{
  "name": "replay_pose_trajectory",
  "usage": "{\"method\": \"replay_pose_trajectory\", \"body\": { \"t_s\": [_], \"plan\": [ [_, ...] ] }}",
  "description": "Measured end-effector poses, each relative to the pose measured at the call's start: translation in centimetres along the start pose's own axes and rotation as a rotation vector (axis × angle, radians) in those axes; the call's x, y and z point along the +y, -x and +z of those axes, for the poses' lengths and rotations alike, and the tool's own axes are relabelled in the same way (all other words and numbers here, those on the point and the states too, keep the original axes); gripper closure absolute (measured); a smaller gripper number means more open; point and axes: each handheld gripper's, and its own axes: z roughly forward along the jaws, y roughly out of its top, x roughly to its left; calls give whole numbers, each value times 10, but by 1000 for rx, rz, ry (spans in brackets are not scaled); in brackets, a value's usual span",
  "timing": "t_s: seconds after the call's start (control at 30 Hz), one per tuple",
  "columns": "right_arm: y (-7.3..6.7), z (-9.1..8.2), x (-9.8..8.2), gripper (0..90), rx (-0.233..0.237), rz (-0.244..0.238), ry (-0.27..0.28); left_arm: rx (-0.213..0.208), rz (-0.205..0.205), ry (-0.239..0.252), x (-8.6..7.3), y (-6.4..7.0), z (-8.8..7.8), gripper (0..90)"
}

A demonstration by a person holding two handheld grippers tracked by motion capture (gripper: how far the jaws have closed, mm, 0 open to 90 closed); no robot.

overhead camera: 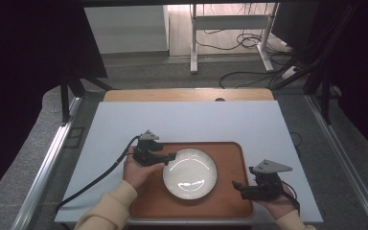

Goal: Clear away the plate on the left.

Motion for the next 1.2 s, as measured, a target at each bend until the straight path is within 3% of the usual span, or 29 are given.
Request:
{"method": "replay_pose_trajectory", "body": {
  "t_s": [0.17, 0.27, 0.5, 0.67, 0.83, 0.93, 1.0, 1.2],
  "plan": [
    [2, -5, -2, 183, -13, -1, 6, 48, 58, 10, 2, 1, -20, 265],
    [1, -7, -3, 183, -21, -3, 12, 53, 57, 34, -4, 1, -37, 265],
    [-2, -12, -6, 183, -34, -9, 15, 112, 94, 63, -27, -6, -82, 264],
    [-1, -12, -7, 183, -39, -7, 12, 161, 91, 61, -47, -13, -106, 264],
    [-1, -12, -8, 183, -46, -7, 5, 192, 99, 42, -69, -13, -121, 264],
    [0, -13, -9, 183, -51, 1, 2, 184, 78, 36, -78, -15, -129, 265],
    [1, -13, -9, 183, -57, 3, 2, 213, 100, 26, -81, -14, -131, 266],
    [1, -12, -10, 183, -63, 1, -1, 188, 105, 12, -81, -11, -127, 264]
  ]
}}
